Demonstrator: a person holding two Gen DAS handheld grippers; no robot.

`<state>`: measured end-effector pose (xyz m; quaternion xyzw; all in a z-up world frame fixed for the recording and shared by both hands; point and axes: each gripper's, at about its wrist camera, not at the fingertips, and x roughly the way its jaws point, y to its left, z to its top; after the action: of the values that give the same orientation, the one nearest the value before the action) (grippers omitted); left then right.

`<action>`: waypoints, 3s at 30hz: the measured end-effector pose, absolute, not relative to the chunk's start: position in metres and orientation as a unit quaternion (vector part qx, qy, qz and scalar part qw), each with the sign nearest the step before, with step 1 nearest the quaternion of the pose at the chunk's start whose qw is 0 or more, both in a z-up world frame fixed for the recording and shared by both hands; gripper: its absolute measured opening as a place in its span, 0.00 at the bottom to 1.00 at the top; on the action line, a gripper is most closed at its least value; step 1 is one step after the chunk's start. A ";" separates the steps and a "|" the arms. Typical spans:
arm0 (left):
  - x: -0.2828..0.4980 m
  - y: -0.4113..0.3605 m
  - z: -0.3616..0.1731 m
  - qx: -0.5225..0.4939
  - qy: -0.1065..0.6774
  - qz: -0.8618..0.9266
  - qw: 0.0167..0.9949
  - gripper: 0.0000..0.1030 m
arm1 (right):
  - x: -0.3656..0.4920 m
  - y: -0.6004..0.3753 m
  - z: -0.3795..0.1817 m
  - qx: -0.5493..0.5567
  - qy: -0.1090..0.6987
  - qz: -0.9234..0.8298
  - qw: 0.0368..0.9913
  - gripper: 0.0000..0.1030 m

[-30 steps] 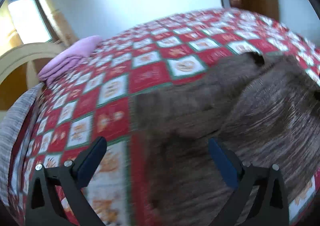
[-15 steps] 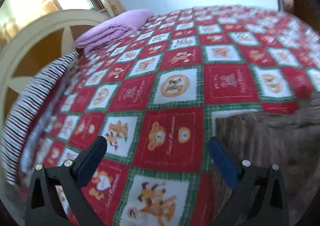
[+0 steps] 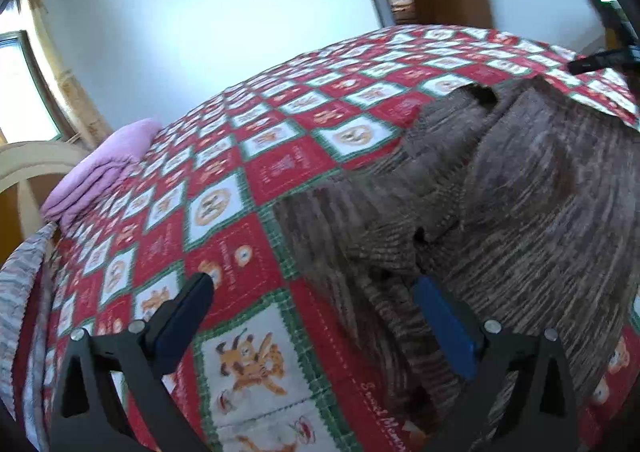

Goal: Fold small clothes

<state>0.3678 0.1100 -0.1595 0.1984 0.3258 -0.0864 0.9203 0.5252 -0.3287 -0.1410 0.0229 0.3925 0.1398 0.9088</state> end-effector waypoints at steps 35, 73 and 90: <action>0.432 0.155 -0.167 0.001 0.417 -0.031 0.909 0.96 | 0.561 -0.298 -0.150 -0.082 0.401 0.049 0.911 0.31; 0.356 0.138 -0.198 -0.037 0.418 0.000 0.908 1.00 | 0.455 -0.215 -0.178 -0.073 0.423 0.209 0.879 0.60; 0.351 0.145 -0.196 -0.053 0.407 -0.003 0.912 1.00 | 0.495 -0.315 -0.159 0.049 0.436 0.065 0.896 0.40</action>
<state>0.3512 0.1451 -0.1959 -0.0528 0.4074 -0.0027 0.9117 0.4947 -0.3145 -0.1586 0.0494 0.4364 0.0653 0.8960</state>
